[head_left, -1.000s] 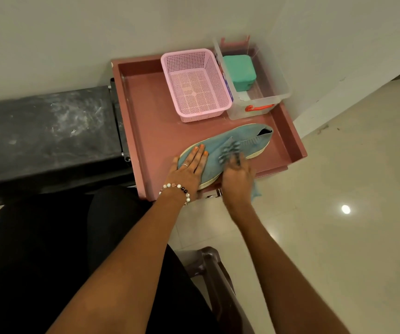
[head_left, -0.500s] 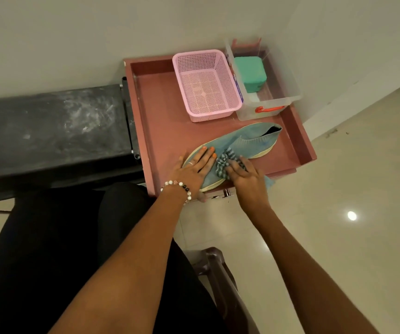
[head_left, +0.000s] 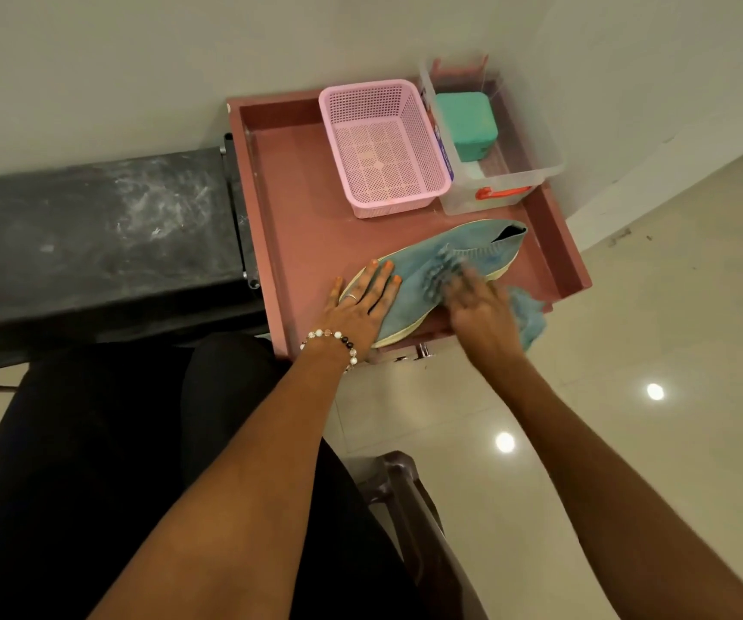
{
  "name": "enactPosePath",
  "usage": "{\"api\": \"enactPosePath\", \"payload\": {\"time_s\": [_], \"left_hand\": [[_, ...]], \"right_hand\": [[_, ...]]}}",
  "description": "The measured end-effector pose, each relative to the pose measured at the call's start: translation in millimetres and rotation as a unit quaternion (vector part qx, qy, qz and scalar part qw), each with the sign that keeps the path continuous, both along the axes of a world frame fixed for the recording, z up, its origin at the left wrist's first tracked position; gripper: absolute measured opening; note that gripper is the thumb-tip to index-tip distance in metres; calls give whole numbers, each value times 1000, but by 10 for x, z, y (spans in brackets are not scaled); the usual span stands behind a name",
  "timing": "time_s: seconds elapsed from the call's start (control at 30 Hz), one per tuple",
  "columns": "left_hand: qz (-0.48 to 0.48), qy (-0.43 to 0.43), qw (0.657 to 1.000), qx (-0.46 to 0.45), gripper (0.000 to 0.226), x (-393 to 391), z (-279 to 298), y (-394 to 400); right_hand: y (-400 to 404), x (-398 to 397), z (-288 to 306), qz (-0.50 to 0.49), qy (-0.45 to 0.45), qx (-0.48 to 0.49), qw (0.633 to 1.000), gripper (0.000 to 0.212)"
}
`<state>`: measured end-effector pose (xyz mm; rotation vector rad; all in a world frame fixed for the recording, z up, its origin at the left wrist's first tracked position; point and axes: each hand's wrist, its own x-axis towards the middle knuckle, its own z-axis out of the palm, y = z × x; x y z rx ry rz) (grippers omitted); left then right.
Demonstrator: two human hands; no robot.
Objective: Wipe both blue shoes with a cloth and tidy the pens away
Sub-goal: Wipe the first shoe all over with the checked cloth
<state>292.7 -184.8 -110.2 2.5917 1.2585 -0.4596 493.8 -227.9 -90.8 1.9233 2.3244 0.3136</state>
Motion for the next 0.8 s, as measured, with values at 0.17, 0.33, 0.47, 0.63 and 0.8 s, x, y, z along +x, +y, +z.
{"api": "enactPosePath", "payload": {"time_s": [0.17, 0.33, 0.47, 0.63, 0.8], "left_hand": [[3, 12, 1000, -4, 127, 20, -5, 4], [15, -24, 1000, 8, 103, 6, -38, -24], [10, -8, 1000, -4, 118, 11, -16, -20], [10, 1, 1000, -2, 125, 28, -4, -7], [14, 2, 1000, -9, 127, 35, -30, -4]], "right_hand": [[30, -286, 29, -171, 54, -11, 984, 33], [-280, -1051, -36, -133, 179, -71, 972, 46], [-298, -699, 55, -60, 188, -104, 975, 59], [15, -176, 132, -53, 43, -55, 996, 34], [-62, -682, 65, -176, 160, -30, 971, 39]]}}
